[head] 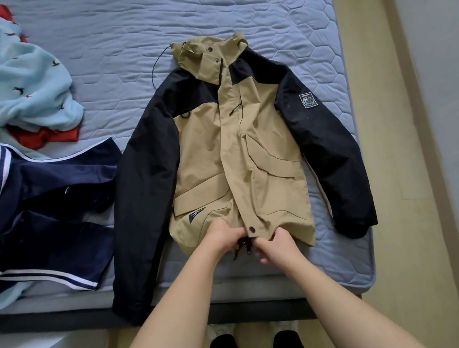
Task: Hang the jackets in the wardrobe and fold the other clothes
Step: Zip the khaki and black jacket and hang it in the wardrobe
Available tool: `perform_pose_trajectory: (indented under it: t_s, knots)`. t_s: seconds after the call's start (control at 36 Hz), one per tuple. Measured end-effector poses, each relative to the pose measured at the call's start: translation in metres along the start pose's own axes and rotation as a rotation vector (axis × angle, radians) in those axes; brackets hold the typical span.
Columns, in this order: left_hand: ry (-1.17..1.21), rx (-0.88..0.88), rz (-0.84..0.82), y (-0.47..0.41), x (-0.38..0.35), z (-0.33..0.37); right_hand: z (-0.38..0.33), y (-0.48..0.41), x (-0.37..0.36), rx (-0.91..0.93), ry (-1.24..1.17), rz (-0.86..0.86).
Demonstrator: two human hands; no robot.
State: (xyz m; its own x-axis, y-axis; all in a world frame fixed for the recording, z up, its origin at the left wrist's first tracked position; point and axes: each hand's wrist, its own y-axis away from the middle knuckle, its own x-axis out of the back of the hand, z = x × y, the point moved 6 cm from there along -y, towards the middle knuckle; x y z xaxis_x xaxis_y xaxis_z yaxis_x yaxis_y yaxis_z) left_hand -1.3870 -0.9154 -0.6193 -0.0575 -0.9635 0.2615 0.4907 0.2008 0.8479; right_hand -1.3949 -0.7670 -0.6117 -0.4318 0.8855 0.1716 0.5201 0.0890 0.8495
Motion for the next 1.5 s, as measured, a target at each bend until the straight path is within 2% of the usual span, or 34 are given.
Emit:
perform_pose_trajectory:
  t_s: [0.08, 0.14, 0.25, 0.39, 0.5, 0.58, 0.75, 0.92, 1.06, 1.17, 1.33, 1.5]
  knots:
    - [-0.082, -0.015, 0.015, 0.002, 0.003, -0.003, 0.001, -0.002, 0.003, -0.028, -0.122, 0.08]
    - [-0.065, -0.023, 0.044, 0.002, 0.005, -0.008, 0.0, -0.003, 0.003, -0.042, -0.124, 0.054]
    - [0.103, -0.017, 0.022, 0.005, 0.002, -0.013, 0.002, -0.004, 0.001, -0.118, -0.244, -0.012]
    - [0.389, 0.128, -0.024, 0.01, -0.009, -0.021, 0.01, 0.001, -0.007, -0.188, -0.491, -0.16]
    - [0.509, 0.076, -0.087, 0.013, -0.015, -0.023, 0.013, 0.006, -0.011, -0.186, -0.611, -0.245]
    - [0.585, 0.056, -0.133, 0.017, -0.015, -0.026, 0.017, 0.008, -0.009, -0.153, -0.575, -0.211]
    - [0.522, -0.008, -0.135, 0.031, -0.011, -0.018, 0.015, 0.014, -0.002, -0.11, -0.507, -0.043]
    - [0.438, -0.045, -0.153, 0.043, -0.011, -0.007, -0.002, 0.025, -0.003, -0.079, -0.576, 0.061]
    - [0.401, -0.07, -0.135, 0.053, -0.006, 0.002, -0.013, 0.035, -0.009, -0.087, -0.74, -0.038]
    - [0.331, -0.086, -0.026, 0.054, 0.006, 0.002, -0.016, 0.044, -0.011, -0.115, -0.795, -0.101]
    - [0.568, -0.137, -0.16, 0.059, 0.004, 0.003, -0.013, 0.051, -0.007, -0.105, -0.806, -0.137]
    - [0.618, -0.156, -0.03, 0.061, 0.005, -0.003, -0.007, 0.056, -0.006, -0.097, -0.843, -0.143]
